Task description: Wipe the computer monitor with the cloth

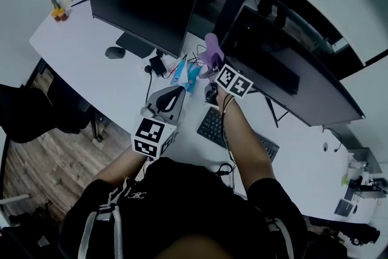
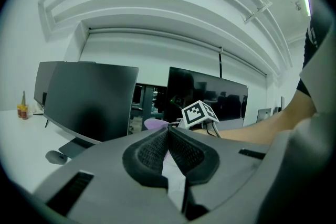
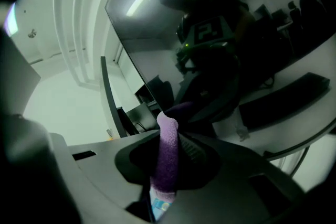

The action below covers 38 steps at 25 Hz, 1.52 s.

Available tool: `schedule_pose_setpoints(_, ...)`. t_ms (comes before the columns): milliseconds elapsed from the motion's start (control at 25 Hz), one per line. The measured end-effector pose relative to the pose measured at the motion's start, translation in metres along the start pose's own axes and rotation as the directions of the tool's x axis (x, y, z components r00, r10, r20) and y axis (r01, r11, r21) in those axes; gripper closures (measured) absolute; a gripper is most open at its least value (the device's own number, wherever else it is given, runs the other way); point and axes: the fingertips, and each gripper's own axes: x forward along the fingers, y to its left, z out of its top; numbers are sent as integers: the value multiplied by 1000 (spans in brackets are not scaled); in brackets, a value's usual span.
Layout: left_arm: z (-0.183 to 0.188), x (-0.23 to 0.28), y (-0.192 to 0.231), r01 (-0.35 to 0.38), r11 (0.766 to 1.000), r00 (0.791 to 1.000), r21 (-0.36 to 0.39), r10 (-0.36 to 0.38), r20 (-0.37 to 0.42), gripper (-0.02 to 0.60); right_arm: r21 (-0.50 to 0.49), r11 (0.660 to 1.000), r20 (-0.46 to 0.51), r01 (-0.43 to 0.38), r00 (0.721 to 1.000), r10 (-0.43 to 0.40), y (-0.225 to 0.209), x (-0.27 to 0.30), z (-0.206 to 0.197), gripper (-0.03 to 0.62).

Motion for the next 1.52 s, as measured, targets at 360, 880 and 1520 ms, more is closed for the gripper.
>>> schedule_pose_setpoints(360,3,-4,-24,33,999,999,16,-33,2,568,-144,989,128,-42,990,61,42,-43,64,513)
schedule_pose_setpoints(880,6,4,-55,75,997,997,20,-75,11,568,-239,967,260,-89,954,152,86,-99,141,513)
schedule_pose_setpoints(1520,13,18,-86,105,994,994,22,-106,15,568,-343,936,375,-76,903,211,108,-158,207,511)
